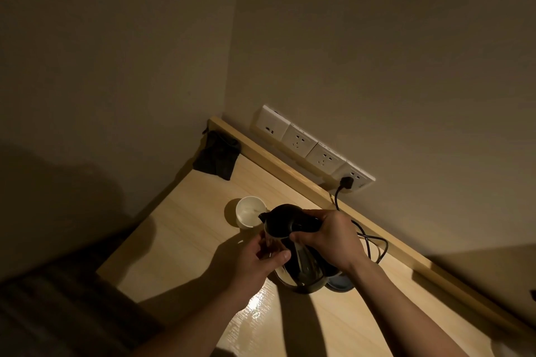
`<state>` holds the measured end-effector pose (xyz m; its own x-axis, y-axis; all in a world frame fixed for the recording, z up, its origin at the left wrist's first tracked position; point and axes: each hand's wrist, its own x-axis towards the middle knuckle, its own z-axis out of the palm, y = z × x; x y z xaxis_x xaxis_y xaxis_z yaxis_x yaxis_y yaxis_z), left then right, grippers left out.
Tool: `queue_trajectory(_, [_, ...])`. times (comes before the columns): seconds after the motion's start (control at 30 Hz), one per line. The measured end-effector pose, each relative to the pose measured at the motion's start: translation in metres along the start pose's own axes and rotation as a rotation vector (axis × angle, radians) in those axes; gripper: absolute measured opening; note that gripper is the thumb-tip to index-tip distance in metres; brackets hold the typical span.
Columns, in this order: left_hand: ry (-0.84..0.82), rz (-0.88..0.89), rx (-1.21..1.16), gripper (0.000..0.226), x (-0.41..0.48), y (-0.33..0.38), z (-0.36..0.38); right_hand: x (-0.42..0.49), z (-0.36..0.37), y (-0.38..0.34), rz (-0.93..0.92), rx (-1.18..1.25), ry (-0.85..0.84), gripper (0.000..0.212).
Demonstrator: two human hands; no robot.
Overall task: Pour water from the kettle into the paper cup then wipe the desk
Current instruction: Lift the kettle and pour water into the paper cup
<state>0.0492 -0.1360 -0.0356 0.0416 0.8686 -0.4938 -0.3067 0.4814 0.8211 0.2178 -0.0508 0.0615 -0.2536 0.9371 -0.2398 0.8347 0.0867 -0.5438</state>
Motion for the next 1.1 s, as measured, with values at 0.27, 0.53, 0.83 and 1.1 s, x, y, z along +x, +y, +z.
queue_trajectory(0.27, [0.002,-0.005,-0.025,0.045,0.000,-0.002,0.000,0.002,0.001,-0.002,-0.002,-0.044,0.001,0.056])
queue_trajectory(0.53, [-0.013,-0.028,-0.034,0.046,-0.003,-0.002,-0.003,0.005,0.002,-0.007,-0.006,-0.068,-0.018,0.052])
queue_trajectory(0.83, [-0.032,-0.049,-0.055,0.043,-0.003,0.001,-0.006,0.012,0.004,-0.010,-0.006,-0.122,-0.007,0.054])
queue_trajectory(1.1, [-0.039,-0.056,-0.058,0.057,-0.001,0.000,-0.006,0.015,0.004,-0.013,-0.007,-0.147,-0.002,0.054])
